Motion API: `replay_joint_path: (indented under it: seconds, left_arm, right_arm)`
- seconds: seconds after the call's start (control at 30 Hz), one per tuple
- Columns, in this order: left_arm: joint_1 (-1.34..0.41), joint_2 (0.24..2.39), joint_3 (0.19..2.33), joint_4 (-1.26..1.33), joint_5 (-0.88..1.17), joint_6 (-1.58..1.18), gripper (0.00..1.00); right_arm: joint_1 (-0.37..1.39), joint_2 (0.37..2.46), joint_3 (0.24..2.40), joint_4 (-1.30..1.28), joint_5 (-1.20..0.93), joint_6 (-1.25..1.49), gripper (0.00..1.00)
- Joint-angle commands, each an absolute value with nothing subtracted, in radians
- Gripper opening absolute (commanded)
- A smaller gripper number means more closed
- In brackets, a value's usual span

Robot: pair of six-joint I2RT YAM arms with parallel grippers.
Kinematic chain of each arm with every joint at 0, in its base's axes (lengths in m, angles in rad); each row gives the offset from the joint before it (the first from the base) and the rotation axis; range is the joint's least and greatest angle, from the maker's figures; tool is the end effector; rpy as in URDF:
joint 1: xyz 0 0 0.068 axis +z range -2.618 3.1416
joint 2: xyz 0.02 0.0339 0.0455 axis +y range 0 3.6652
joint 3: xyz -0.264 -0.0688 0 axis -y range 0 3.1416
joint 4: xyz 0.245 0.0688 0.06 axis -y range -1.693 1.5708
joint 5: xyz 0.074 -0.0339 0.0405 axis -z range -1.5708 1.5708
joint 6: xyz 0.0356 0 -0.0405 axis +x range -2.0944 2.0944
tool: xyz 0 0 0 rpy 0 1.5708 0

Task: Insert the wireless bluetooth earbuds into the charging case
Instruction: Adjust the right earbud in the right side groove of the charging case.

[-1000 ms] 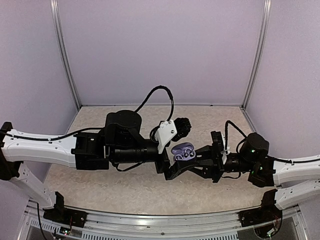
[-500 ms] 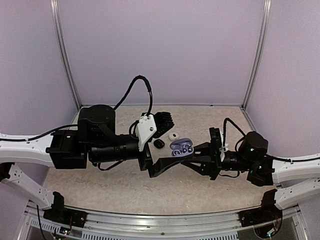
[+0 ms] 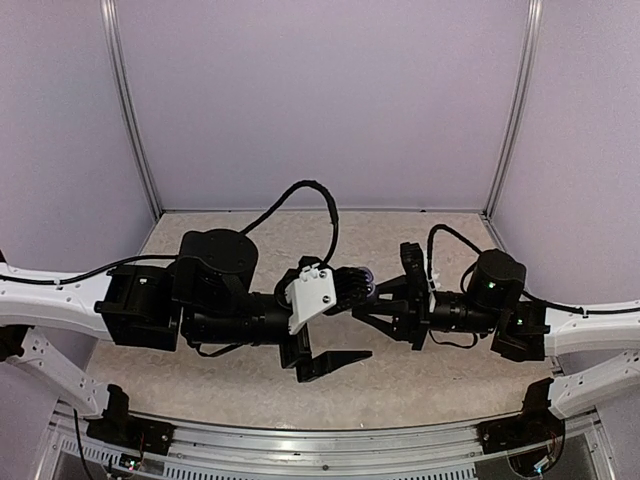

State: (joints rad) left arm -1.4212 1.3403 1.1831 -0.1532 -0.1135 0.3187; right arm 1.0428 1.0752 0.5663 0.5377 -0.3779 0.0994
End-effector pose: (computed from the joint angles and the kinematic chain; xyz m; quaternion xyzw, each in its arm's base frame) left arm 0.0510 -0.3111 0.3580 0.5949 0.5457 -0.2691 0.5252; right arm 0.1119 0.2180 0.2818 -0.4310 0.5485 0.4909 0.5219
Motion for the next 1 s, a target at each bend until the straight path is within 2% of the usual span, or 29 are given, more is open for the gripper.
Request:
replay_joint_path:
  seconds: [0.0,0.97]
  left_arm:
    - [-1.425,1.371,1.241,-0.163,-0.155,0.324,0.95]
    - [-1.402,1.471,1.3,-0.187,-0.273,0.289,0.99]
  right_arm:
    - [1.052,1.077,0.601,0.491,-0.356,0.092,0.0]
    - [1.069,1.063,0.612,0.488,-0.31,0.1,0.0]
